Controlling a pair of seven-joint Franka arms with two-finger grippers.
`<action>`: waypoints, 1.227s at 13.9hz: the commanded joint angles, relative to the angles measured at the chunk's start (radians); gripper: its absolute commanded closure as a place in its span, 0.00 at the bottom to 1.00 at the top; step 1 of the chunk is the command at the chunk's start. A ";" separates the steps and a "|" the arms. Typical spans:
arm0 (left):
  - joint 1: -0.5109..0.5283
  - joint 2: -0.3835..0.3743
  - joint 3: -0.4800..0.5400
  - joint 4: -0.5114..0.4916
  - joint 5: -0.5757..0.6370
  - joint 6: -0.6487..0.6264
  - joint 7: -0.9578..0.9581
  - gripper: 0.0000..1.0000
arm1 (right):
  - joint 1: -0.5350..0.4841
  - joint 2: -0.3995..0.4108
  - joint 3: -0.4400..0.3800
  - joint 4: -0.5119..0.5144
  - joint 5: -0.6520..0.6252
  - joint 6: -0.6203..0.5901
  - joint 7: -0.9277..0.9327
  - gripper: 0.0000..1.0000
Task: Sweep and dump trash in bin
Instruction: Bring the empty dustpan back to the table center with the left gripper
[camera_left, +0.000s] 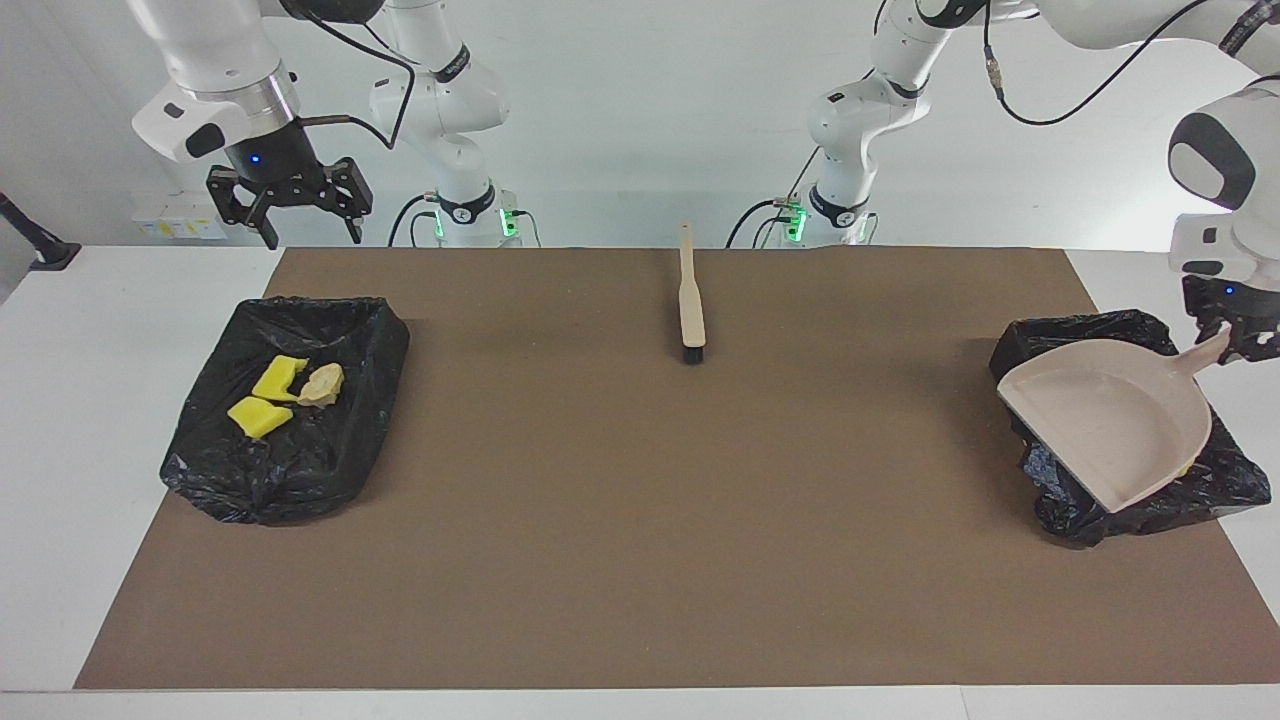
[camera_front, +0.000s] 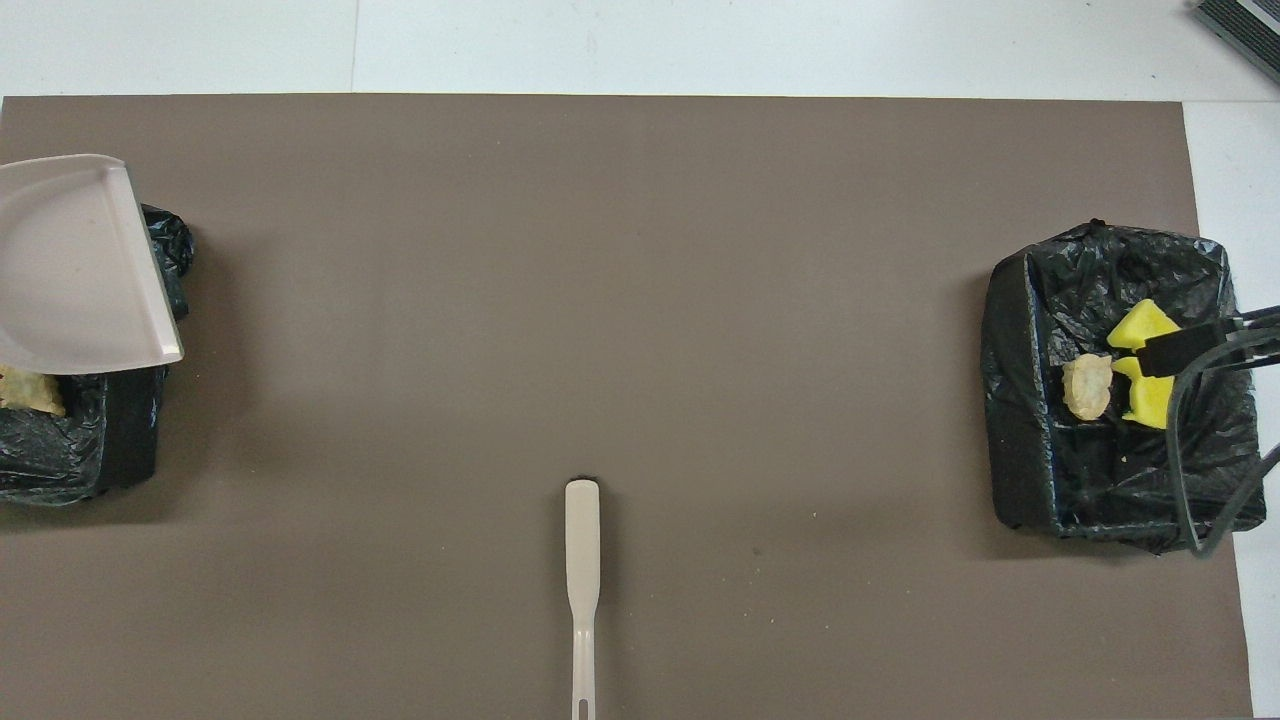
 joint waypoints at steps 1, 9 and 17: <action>-0.075 -0.075 0.012 -0.114 -0.035 0.003 -0.145 1.00 | -0.047 -0.006 0.052 0.016 0.010 -0.026 0.059 0.00; -0.339 -0.166 0.013 -0.267 -0.226 -0.065 -0.695 1.00 | -0.033 -0.065 0.044 -0.054 0.024 -0.014 0.166 0.00; -0.577 -0.103 0.013 -0.243 -0.366 -0.004 -1.333 1.00 | -0.047 -0.107 0.040 -0.123 0.095 0.026 0.232 0.00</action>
